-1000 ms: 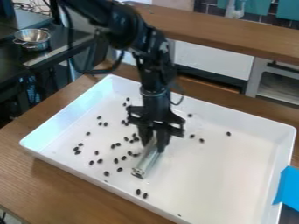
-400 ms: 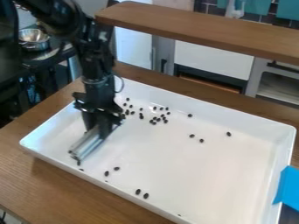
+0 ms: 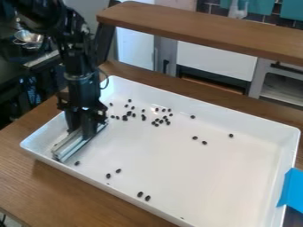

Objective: Sweep into pile

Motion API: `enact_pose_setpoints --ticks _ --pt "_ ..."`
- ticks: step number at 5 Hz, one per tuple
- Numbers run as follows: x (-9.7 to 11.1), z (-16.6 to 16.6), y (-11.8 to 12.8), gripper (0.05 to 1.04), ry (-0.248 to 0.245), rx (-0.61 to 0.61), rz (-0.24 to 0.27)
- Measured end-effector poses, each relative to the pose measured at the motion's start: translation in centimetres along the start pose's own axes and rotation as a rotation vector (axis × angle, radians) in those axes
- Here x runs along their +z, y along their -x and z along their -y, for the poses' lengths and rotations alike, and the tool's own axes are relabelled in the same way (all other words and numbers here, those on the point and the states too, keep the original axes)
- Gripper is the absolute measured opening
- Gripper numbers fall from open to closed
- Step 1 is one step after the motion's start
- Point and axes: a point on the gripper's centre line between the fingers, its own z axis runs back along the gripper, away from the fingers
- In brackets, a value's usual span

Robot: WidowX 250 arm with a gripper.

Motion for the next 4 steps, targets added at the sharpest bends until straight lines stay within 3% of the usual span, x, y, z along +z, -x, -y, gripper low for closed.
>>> enact_pose_setpoints --ticks 1,2,3,4 --pt "3.2 4.6 -0.2 0.364 0.143 0.014 0.094" --pt "5.8 9.2 -0.4 0.364 0.244 0.009 0.179" --pt "6.2 14.0 -0.8 0.364 0.261 -0.006 0.192" --pt "5.7 18.8 -2.6 0.364 0.23 -0.003 0.207"
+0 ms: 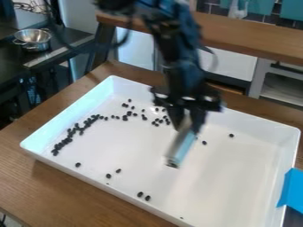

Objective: Sweep into pile

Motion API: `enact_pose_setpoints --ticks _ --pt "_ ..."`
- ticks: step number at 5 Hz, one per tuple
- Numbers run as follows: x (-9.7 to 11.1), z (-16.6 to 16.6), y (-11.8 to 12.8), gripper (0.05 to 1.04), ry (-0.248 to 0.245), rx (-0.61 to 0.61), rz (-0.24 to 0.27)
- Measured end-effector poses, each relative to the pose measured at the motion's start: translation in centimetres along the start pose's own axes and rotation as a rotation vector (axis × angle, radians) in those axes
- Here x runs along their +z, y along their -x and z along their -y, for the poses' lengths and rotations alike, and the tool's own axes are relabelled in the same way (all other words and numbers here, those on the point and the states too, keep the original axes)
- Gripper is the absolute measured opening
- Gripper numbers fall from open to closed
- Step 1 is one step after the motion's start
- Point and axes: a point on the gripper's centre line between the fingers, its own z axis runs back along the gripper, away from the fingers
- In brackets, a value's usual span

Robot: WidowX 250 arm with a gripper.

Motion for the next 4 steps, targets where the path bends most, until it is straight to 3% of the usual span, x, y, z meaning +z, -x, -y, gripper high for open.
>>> enact_pose_setpoints --ticks 1,3,4 --pt "-3.4 3.9 -1.6 0.364 -0.04 0.005 -0.035" --pt "-7.5 5.9 -5.2 0.364 -0.122 0.047 -0.036" --pt "-9.1 6.0 -5.6 0.364 -0.154 0.053 -0.036"
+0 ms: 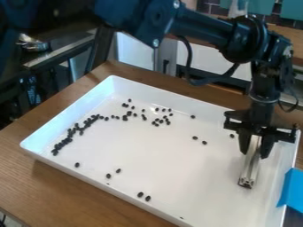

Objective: Sweep into pile

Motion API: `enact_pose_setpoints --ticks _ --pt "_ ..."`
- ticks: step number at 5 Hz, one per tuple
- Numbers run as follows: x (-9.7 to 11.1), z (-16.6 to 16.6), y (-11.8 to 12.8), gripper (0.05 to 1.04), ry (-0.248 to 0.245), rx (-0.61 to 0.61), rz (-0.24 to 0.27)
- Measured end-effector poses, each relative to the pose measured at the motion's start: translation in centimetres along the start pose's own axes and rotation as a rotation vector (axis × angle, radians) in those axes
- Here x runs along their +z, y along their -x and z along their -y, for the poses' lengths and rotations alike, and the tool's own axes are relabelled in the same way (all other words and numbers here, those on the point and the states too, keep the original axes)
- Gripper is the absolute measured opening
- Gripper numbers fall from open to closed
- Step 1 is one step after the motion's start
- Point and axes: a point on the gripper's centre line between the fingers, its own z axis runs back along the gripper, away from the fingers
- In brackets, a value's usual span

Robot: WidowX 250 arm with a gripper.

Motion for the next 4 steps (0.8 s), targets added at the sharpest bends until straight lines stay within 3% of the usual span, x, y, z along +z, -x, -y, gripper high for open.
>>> enact_pose_setpoints --ticks 2,4 --pt "-1.1 -0.7 0.1 0.364 -0.013 0.003 0.021" --pt "-0.9 -3.9 -0.2 0.364 0.014 0.008 -0.018"
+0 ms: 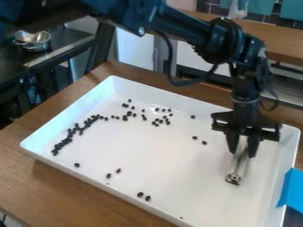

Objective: Sweep into pile

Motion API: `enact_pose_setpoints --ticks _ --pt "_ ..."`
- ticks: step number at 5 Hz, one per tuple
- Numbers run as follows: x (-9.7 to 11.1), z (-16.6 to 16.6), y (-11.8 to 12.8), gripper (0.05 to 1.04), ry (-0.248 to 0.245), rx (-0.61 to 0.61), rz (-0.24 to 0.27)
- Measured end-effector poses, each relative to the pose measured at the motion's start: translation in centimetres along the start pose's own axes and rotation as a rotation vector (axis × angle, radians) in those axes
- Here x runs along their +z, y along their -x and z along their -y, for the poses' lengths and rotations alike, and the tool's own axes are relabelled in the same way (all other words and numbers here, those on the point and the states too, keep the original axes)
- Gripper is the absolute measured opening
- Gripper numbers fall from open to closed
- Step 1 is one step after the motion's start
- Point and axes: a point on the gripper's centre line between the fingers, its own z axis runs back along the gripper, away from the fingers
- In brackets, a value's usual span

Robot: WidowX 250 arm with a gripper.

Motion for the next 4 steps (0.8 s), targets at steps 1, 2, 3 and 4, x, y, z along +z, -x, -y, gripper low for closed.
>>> enact_pose_setpoints --ticks 1,2,3,4 --pt "0.3 -2.4 -0.7 0.364 0.0 0.017 -0.015" --pt "0.6 -4.5 -1.1 0.364 0.0 0.037 -0.026" --pt "0.5 -5.8 -0.8 0.364 0.013 0.022 -0.018" --pt "0.9 -8.4 -0.3 0.364 0.011 0.026 -0.015"
